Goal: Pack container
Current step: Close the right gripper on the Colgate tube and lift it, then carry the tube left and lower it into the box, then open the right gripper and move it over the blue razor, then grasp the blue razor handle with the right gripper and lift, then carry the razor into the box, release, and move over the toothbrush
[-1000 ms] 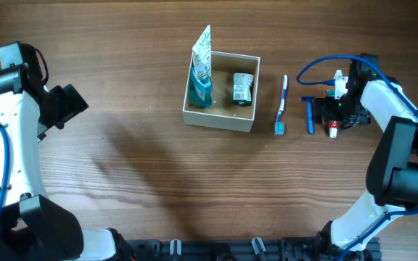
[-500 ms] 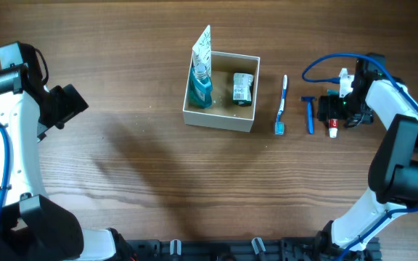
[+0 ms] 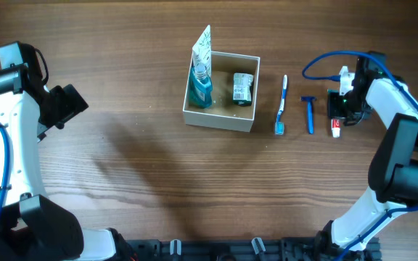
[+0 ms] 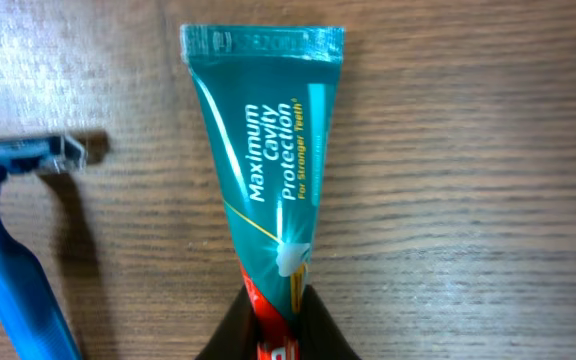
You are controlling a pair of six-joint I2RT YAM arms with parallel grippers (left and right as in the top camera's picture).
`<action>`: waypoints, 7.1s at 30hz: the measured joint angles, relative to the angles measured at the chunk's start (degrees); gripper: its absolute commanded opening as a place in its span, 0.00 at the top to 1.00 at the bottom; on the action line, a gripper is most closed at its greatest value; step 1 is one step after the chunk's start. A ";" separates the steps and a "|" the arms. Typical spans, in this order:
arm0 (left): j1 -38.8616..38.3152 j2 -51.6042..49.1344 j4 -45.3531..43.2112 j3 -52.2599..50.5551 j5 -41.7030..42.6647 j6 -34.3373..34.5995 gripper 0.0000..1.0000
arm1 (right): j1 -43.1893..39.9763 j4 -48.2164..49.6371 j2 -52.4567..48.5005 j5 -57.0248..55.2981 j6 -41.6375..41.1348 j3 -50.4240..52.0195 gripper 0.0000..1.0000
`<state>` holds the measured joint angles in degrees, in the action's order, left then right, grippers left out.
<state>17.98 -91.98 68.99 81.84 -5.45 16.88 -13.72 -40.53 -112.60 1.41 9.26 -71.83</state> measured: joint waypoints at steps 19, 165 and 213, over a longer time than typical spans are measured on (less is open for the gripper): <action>0.00 0.00 0.00 0.00 0.00 0.00 0.00 | 3.17 -26.34 -1.70 22.36 -5.90 -37.62 0.96; 0.00 -0.02 0.00 0.00 0.00 0.00 0.00 | 22.77 -23.56 -5.16 31.45 -15.69 -42.36 0.95; 0.00 0.00 0.00 0.00 0.00 0.00 0.00 | 20.52 -33.03 -18.43 -6.64 -24.41 -42.23 0.27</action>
<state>17.98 -91.98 68.99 81.84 -5.45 16.88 6.81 -73.56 -131.02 -5.23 -15.16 -114.06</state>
